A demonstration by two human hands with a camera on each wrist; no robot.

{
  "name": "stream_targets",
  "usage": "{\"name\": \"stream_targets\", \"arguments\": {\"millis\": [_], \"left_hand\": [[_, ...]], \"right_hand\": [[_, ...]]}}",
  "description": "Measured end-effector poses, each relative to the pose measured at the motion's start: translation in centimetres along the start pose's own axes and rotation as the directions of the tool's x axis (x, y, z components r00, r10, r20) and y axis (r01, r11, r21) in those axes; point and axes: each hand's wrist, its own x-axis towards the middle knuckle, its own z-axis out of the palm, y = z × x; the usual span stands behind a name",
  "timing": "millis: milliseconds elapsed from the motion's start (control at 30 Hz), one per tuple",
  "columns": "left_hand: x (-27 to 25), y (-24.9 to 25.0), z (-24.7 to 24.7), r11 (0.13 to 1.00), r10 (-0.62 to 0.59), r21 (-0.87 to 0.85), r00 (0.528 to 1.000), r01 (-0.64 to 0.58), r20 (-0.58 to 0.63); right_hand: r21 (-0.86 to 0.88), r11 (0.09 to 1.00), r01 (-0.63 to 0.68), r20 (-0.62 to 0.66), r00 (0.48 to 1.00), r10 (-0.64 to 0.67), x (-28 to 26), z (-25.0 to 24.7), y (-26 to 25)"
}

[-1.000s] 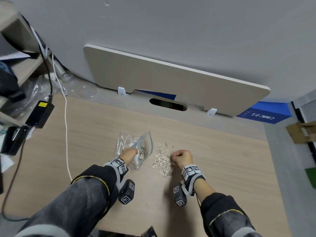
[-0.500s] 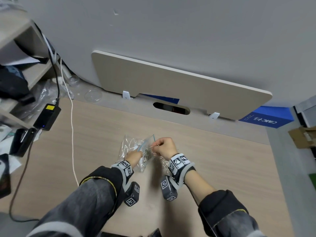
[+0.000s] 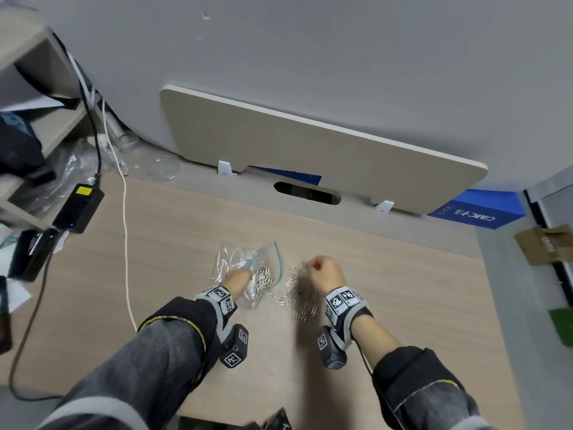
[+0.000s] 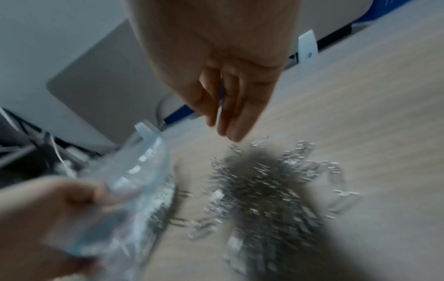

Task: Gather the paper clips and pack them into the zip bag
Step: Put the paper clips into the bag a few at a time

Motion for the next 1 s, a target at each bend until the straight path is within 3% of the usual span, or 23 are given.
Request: {"name": "stream_targets", "arguments": {"millis": [67, 167, 300, 500, 733, 867, 1000], "left_hand": [[-1.0, 0.7, -0.3, 1.0, 0.013, -0.022, 1.0, -0.013, 0.028], [-2.1, 1.5, -0.8, 0.987, -0.015, -0.156, 0.996, 0.028, 0.083], [-3.0, 1.3, -1.7, 0.946, 0.003, -0.321, 0.99, 0.042, 0.139], [-2.7, 0.7, -1.8, 0.925, -0.006, -0.376, 0.991, 0.057, 0.136], [-2.3, 0.4, -1.9, 0.929, 0.014, -0.367, 0.987, 0.047, 0.163], [-2.1, 0.5, -1.6, 0.933, 0.012, -0.358, 0.99, 0.04, 0.142], [-2.0, 0.4, -1.6, 0.935, 0.009, -0.352, 0.99, 0.043, 0.143]], "right_hand": [[-0.088, 0.994, -0.064, 0.122, 0.99, 0.074, -0.3, 1.0, 2.0], [0.097, 0.99, -0.101, 0.256, 0.964, 0.073, -1.2, 3.4, 2.5], [0.385, 0.903, -0.193, 0.339, 0.939, 0.056, -1.9, 6.5, 0.0], [0.506, 0.823, -0.26, 0.314, 0.944, 0.105, -1.6, 9.1, -0.8], [0.536, 0.786, -0.31, 0.188, 0.951, 0.246, 0.0, 6.6, 1.9], [0.632, 0.701, -0.331, 0.286, 0.94, 0.186, 0.2, 6.7, -0.1], [0.734, 0.548, -0.401, 0.386, 0.91, 0.149, -0.2, 8.2, -1.6]]}}
